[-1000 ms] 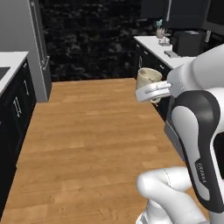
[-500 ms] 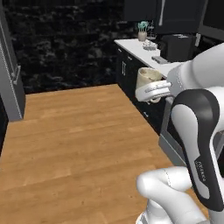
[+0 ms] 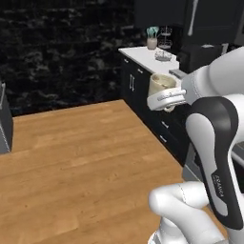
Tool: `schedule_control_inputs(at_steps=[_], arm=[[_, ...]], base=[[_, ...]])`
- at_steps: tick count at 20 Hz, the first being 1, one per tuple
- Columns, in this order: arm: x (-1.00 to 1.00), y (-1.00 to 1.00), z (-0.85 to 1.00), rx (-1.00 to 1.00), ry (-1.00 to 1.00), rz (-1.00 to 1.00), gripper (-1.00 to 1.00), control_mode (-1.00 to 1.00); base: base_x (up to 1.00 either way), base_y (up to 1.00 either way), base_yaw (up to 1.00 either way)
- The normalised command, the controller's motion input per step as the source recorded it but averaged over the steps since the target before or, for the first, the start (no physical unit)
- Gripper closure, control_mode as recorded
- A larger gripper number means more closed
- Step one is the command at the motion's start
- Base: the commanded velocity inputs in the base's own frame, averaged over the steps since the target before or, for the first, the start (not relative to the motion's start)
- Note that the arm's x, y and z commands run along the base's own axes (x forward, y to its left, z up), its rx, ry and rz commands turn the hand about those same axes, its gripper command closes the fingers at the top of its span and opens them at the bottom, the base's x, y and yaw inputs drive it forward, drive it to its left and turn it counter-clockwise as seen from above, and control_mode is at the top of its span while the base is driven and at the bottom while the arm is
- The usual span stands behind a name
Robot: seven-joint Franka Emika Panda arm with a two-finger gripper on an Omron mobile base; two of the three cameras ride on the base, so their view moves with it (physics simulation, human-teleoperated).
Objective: Gather all objects into one cabinet and sort the glasses and bowls to opposite sides.
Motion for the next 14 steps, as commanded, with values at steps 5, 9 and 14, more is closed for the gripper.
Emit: schedule_control_inputs(at_steps=[5, 9, 14], arm=[[0.0, 0.0, 0.0, 0.0, 0.0, 0.0, 1.0, 1.0], [0.0, 0.0, 0.0, 0.0, 0.0, 0.0, 1.0, 1.0], [0.0, 0.0, 0.0, 0.0, 0.0, 0.0, 1.0, 1.0]], base=[[1.0, 0.26, -0.17], [1.0, 0.23, -0.17], [1.0, 0.24, -0.17]])
